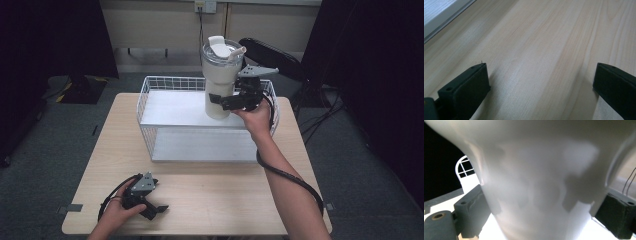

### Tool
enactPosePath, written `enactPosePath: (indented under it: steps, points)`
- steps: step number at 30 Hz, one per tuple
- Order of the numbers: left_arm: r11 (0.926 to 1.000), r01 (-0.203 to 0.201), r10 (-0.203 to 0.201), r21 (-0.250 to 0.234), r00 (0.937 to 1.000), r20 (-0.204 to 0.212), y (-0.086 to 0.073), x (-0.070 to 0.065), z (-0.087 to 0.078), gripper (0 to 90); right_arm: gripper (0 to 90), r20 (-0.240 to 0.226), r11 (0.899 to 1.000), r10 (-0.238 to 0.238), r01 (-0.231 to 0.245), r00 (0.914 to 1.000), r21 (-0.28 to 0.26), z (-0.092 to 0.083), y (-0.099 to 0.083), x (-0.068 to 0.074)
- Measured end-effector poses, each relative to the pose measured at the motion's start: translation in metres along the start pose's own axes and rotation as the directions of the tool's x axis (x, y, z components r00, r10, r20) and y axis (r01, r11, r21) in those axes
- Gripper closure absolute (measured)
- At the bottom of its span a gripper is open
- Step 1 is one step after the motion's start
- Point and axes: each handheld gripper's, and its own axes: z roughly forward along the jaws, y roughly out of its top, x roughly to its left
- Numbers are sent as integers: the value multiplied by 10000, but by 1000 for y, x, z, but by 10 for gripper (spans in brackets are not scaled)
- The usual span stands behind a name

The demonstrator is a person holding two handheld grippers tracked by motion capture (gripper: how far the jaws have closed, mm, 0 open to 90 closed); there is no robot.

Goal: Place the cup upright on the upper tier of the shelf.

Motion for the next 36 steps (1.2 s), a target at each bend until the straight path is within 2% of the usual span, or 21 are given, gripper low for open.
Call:
enactPosePath:
  steps: [2, 4, 7, 9, 12, 14, 17, 18, 20, 25, 32, 36]
  points:
    - [10000, 2, -2, -2, 10000, -4, 0, 0, 0, 0, 91, -61, 9999, 132, -132, 9999, 93, -1, -2, -1]
    - [10000, 1, -1, -3, 10000, 0, 0, 0, 0, 0, 93, -4, 9995, 49, -49, 10000, 308, -2, -2, 0]
    - [10000, -10, 10, -36, 10000, 10, 0, 0, 1, 0, 91, 313, 9938, -512, 478, 9982, 1009, -4, -5, 3]
    - [10000, -16, 16, -36, 10000, 17, 0, 0, 1, 0, 94, 479, 9953, -602, 563, 9970, 793, -9, -8, 5]
    - [10000, -10, 10, -45, 10000, 21, 0, 0, 1, 0, 94, 363, 9989, -137, 121, 9992, 459, -17, -11, 3]
    - [10000, -9, 10, -42, 10000, 21, 0, 0, 1, 0, 97, 443, 9985, -196, 173, 9988, 528, -21, -12, 3]
    - [10000, -16, 16, -36, 10000, 17, 0, 0, 1, 0, 109, 635, 9959, -702, 663, 9955, 622, -27, -13, 6]
    - [10000, -16, 17, -36, 10000, 15, 0, 0, 1, 0, 109, 619, 9952, -830, 795, 9946, 567, -30, -13, 6]
    - [10000, -6, 6, -43, 10000, 13, 0, 0, 1, 0, 104, 461, 9966, -640, 614, 9969, 557, -34, -14, 7]
    - [10000, -13, 13, -40, 10000, 15, 0, 0, 1, 0, 101, 227, 9966, -629, 616, 9978, 553, -42, -16, 12]
    - [10000, -17, 17, -37, 10000, 11, 0, 0, 1, 0, 100, 104, 9935, -879, 870, 9961, 728, -55, -20, 19]
    - [10000, -9, 9, -47, 10000, 16, 0, 0, 1, 0, 100, -13, 9949, -786, 785, 9969, 631, -64, -24, 21]
